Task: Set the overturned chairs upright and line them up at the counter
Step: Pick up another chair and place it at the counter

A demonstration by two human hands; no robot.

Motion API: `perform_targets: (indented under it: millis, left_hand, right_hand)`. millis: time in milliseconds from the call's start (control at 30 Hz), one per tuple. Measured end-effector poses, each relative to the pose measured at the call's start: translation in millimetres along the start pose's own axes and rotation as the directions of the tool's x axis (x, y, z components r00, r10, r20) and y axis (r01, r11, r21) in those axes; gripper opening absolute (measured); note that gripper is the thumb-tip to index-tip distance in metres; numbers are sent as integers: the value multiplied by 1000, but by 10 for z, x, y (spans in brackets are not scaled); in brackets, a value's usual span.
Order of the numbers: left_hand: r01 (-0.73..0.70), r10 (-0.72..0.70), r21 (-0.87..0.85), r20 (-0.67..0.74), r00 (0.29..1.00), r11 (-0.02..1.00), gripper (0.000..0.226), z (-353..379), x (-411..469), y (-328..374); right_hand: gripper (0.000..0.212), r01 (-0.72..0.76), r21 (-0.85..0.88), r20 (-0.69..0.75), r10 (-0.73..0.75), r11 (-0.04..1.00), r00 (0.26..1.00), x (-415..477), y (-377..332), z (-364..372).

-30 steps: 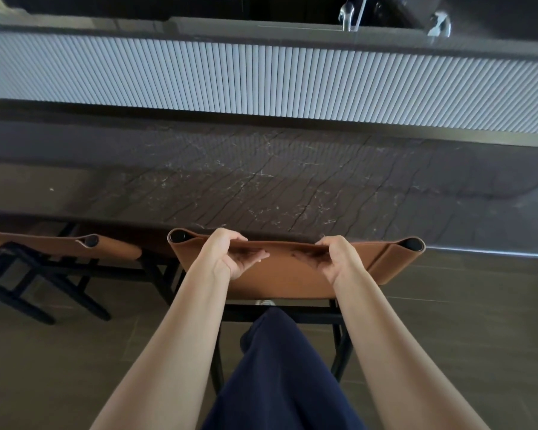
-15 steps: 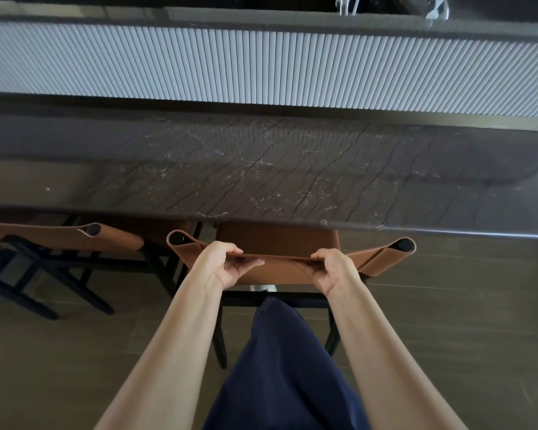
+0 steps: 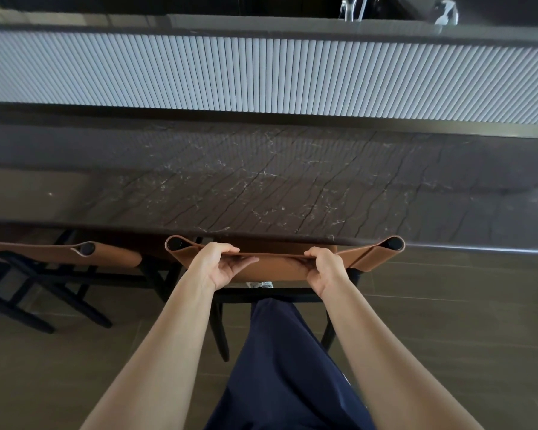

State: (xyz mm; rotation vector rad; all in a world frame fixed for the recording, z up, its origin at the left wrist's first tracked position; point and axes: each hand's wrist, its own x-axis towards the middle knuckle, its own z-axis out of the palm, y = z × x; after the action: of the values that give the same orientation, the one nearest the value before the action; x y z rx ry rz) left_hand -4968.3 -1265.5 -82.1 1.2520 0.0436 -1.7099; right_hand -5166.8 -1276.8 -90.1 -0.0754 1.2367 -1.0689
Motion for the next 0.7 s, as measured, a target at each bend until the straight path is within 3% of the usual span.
perform_targets:
  millis: [200,367,567,700]
  left_hand:
    - [-27,28,-4,29,999,1000,32,17,41,22]
    - [-38,39,-29,33,999,999,37,-17,73,-34]
    - [-19,19,-53,3,1000,998,27,-140,34,-182]
    - [13,-15,-55,-34,999,998,23,-306,-27,-381]
  right_hand:
    - [41,37,34,8,-37,999,999,68,36,-19]
    - [33,47,50,20,-48,998,999,96,86,-82]
    - [21,31,43,13,-31,999,999,22,191,-212]
    - [24,-26,63,2,25,998,1000,-69,352,-396]
